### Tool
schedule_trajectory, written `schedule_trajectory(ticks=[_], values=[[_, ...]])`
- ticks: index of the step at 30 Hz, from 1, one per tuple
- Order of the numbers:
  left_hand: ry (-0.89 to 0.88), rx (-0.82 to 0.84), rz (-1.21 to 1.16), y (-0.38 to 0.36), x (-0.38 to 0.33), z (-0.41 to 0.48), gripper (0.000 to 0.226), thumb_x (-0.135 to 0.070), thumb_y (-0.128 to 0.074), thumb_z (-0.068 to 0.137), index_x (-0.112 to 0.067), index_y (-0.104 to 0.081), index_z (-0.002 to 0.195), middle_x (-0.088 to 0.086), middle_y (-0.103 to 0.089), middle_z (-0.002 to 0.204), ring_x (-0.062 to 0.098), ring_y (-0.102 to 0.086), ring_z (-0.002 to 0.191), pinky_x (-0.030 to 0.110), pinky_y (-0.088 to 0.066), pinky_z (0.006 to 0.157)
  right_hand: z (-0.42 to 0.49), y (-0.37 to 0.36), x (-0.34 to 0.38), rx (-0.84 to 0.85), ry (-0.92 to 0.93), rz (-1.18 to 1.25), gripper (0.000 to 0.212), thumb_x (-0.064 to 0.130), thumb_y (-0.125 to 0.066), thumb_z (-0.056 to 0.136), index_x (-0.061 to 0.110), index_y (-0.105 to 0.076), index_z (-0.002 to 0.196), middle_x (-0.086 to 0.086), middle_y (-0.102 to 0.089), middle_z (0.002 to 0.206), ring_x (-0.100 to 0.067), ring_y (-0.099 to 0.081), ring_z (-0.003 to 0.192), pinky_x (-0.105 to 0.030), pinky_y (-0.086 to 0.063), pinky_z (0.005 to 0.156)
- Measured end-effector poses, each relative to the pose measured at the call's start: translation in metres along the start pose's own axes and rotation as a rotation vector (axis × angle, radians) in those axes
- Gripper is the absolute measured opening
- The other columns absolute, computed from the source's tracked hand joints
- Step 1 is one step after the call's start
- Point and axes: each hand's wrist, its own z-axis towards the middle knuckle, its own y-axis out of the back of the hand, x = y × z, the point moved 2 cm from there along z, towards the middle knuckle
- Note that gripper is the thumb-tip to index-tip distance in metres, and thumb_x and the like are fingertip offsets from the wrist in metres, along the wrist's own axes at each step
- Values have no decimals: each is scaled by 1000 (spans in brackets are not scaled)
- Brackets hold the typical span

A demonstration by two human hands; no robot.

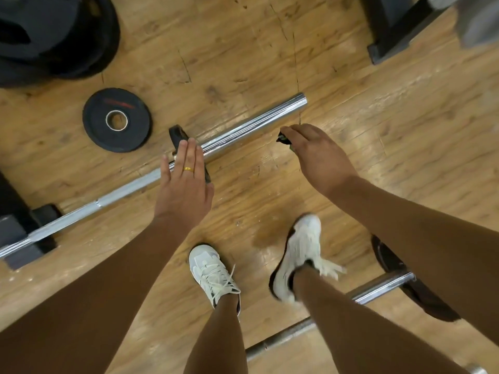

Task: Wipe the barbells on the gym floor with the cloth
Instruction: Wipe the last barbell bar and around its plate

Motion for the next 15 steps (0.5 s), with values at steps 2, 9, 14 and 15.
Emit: schedule_trajectory(ticks=[2,9,14,15], values=[[9,-10,-32,-9,-9,16,73,-38,-38,102,1,-12,159,17,-7,168,29,-1,156,54,-9,124,20,-13,-18,-8,5,-10,60,-15,-57,87,8,-52,142,-13,-59,134,-32,-52,127,-38,-43,107],[13,-49,-129,-64,-34,101,74,-36,-34,102,-1,-3,159,16,2,168,28,7,155,50,-4,126,106,-90,-91,-131,-66,-1,58,-15,-51,89,8,-51,143,-14,-55,139,-34,-49,129,-42,-44,109],[43,-16,-90,-110,-36,134,74,-40,-26,103,0,2,159,17,7,168,31,11,155,53,-4,125,130,-147,-111,-158,8,-15,53,-13,-50,88,2,-52,139,-19,-55,138,-39,-49,129,-52,-39,110],[62,-7,-109,-116,-35,138,74,-41,-25,104,0,3,159,18,8,167,31,13,154,53,-2,125,129,-155,-114,-180,19,2,48,-9,-48,91,1,-53,138,-19,-55,138,-39,-48,130,-56,-38,109]])
